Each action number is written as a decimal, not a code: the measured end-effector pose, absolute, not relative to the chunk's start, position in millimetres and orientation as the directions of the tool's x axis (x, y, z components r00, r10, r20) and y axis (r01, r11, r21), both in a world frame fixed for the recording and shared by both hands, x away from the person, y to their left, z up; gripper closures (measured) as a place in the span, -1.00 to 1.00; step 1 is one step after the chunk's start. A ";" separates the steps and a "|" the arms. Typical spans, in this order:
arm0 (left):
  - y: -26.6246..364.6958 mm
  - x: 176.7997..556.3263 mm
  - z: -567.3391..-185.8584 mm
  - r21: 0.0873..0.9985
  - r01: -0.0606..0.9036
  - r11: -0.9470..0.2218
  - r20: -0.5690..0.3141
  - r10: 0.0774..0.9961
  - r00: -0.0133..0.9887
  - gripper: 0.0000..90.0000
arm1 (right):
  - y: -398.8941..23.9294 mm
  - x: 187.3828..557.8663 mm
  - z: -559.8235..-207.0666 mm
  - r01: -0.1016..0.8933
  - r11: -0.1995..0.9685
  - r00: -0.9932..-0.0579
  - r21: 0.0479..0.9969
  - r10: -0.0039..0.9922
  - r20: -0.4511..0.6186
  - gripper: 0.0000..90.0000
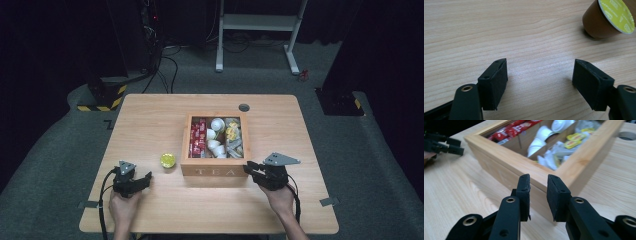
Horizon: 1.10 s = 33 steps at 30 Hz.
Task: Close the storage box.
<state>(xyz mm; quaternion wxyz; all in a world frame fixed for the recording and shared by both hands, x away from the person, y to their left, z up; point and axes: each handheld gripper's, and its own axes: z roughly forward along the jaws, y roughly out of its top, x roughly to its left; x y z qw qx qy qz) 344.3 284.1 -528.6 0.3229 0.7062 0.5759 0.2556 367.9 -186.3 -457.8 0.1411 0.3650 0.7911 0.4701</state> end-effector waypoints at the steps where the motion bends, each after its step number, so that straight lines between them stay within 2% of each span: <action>1: 284.1 344.4 -528.6 0.750 0.648 -0.128 -0.011 0.978 0.206 -0.36 | -189.7 368.3 -457.8 0.447 0.284 -0.686 0.848 0.717 0.121 0.61; 9: 283.9 344.4 -528.6 0.751 0.648 -0.129 -0.009 0.979 0.205 -0.36 | -217.8 371.1 -456.0 0.466 0.214 -0.618 0.858 0.773 0.143 0.61; 20: 283.9 344.4 -528.6 0.750 0.648 -0.133 -0.005 0.978 0.208 -0.37 | -238.4 375.0 -464.9 0.497 0.193 -0.565 0.846 0.812 0.146 0.58; 33: 283.6 344.5 -528.6 0.750 0.648 -0.136 -0.003 0.978 0.209 -0.37 | -246.8 393.6 -499.4 0.569 0.279 -0.466 0.773 0.884 0.024 0.39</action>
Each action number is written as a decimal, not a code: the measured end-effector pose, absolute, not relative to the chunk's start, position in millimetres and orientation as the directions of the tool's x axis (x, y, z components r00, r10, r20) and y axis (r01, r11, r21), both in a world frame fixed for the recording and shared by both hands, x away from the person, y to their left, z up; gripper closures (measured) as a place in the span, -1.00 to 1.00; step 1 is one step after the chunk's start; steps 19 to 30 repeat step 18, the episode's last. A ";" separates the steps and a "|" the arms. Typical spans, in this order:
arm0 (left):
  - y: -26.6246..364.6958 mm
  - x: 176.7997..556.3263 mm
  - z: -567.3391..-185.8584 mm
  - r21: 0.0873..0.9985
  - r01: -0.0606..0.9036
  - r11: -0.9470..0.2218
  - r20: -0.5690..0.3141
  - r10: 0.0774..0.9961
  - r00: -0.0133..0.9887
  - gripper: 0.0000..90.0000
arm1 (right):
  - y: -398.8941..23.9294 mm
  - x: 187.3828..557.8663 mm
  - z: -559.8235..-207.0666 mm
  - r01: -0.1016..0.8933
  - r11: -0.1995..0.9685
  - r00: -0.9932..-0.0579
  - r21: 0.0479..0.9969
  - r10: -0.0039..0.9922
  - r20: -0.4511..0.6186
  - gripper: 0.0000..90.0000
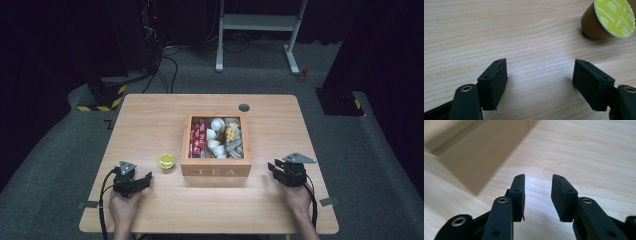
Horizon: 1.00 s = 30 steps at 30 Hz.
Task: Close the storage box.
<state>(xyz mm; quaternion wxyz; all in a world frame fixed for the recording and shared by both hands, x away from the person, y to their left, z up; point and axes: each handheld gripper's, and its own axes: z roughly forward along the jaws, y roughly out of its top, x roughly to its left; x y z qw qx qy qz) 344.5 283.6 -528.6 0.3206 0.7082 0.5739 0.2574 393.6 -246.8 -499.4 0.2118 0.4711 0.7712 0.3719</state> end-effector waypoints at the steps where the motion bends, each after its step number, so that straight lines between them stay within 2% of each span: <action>1: 283.6 344.5 -528.6 0.750 0.648 -0.136 -0.003 0.978 0.209 -0.37 | -247.1 395.1 -502.6 0.575 0.287 -0.458 0.766 0.889 0.011 0.37; 8: 283.7 344.4 -528.3 0.746 0.650 -0.143 0.002 0.977 0.213 -0.37 | -244.3 401.9 -518.7 0.610 0.326 -0.423 0.722 0.905 -0.051 0.19; 11: 282.2 344.0 -528.5 0.747 0.650 -0.141 -0.002 0.977 0.215 -0.37 | -247.0 402.3 -522.1 0.609 0.293 -0.422 0.737 0.906 -0.011 0.17; 18: 280.3 342.8 -528.6 0.748 0.646 -0.150 0.000 0.974 0.226 -0.37 | -246.7 402.5 -522.2 0.611 0.294 -0.420 0.735 0.908 -0.014 0.07; 30: 280.3 342.8 -528.6 0.748 0.646 -0.150 0.000 0.974 0.226 -0.37 | -246.7 402.5 -522.2 0.611 0.294 -0.420 0.735 0.908 -0.014 0.07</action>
